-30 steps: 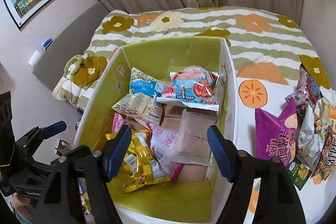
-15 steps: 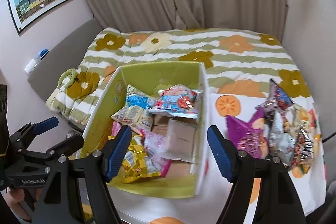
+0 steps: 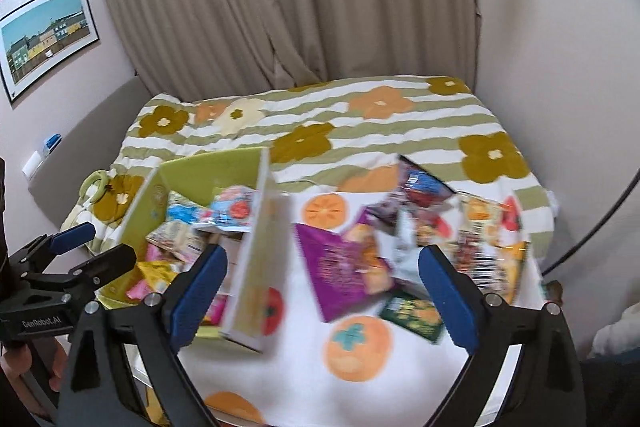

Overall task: Organize snacks
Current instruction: 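Move both tools back over the remaining snack pile, then grasp the purple bag with the left tool while the right tool grasps the yellow TATRE bag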

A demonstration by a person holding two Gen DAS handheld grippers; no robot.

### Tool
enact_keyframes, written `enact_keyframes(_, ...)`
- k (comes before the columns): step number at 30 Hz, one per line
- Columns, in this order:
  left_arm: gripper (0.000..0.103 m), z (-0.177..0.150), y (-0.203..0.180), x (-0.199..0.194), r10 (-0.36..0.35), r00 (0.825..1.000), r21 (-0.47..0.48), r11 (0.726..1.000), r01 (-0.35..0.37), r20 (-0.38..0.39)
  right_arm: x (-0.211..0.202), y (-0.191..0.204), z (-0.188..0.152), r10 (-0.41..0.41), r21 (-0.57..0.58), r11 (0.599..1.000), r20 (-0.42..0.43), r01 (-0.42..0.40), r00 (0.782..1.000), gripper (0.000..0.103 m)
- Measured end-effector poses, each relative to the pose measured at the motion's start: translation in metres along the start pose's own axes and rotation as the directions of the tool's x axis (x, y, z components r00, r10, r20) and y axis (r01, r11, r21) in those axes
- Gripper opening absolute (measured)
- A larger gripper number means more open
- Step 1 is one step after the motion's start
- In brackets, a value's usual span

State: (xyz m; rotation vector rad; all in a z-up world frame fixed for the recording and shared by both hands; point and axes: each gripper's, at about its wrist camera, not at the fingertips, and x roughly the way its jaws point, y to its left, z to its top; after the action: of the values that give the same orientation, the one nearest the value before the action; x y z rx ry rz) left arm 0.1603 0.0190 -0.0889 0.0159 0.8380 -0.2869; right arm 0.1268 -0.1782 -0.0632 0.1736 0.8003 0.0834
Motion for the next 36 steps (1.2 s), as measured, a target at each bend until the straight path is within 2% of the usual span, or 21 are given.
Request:
enact_keyframes(5, 0.102, 0.002, -0.056, 0.023, -0.007, 1.000, -0.008, 1.000, 0.007, -0.026, -0.006, -0.055, 0.001, -0.002, -0.007, 1.000, 0.010, 0.002, 1.000, 0.097)
enact_keyframes(6, 0.102, 0.002, -0.065, 0.028, -0.007, 1.000, -0.011, 1.000, 0.007, -0.029, -0.007, -0.067, 0.001, -0.003, -0.006, 1.000, 0.015, 0.003, 1.000, 0.101)
enact_keyframes(8, 0.102, 0.001, -0.085, 0.040, 0.001, 0.999, -0.019, 1.000, -0.002, -0.042, -0.006, -0.089, 0.002, -0.001, -0.008, 1.000, 0.019, 0.001, 1.000, 0.102)
enact_keyframes(12, 0.102, -0.001, -0.108, 0.068, 0.026, 0.997, -0.074, 0.997, -0.032, -0.073, 0.005, -0.126, -0.001, 0.017, 0.002, 1.000, -0.009, -0.017, 1.000, 0.102)
enact_keyframes(15, 0.102, -0.004, -0.115, 0.087, 0.069, 0.995, -0.117, 0.990, -0.078, -0.078, 0.019, -0.151, -0.005, 0.028, 0.019, 0.999, -0.034, -0.027, 0.999, 0.102)
enact_keyframes(20, 0.102, -0.009, -0.117, 0.129, 0.126, 0.986, -0.170, 0.975, -0.143, -0.107, 0.049, -0.185, -0.020, 0.068, 0.104, 0.993, -0.123, -0.055, 0.990, 0.103)
enact_keyframes(24, 0.102, -0.014, -0.119, 0.160, 0.167, 0.977, -0.159, 0.969, -0.187, -0.135, 0.069, -0.199, -0.034, 0.081, 0.146, 0.988, -0.162, -0.058, 0.983, 0.103)
enact_keyframes(30, 0.102, -0.021, -0.117, 0.203, 0.201, 0.964, -0.130, 0.966, -0.225, -0.175, 0.090, -0.215, -0.046, 0.067, 0.193, 0.981, -0.176, -0.032, 0.982, 0.103)
enact_keyframes(34, 0.102, -0.024, -0.113, 0.228, 0.212, 0.952, -0.126, 0.962, -0.244, -0.221, 0.108, -0.221, -0.053, 0.068, 0.224, 0.974, -0.194, -0.023, 0.979, 0.103)
enact_keyframes(36, 0.102, -0.026, -0.108, 0.236, 0.196, 0.952, -0.138, 0.963, -0.232, -0.235, 0.114, -0.223, -0.055, 0.067, 0.237, 0.971, -0.200, -0.018, 0.978, 0.103)
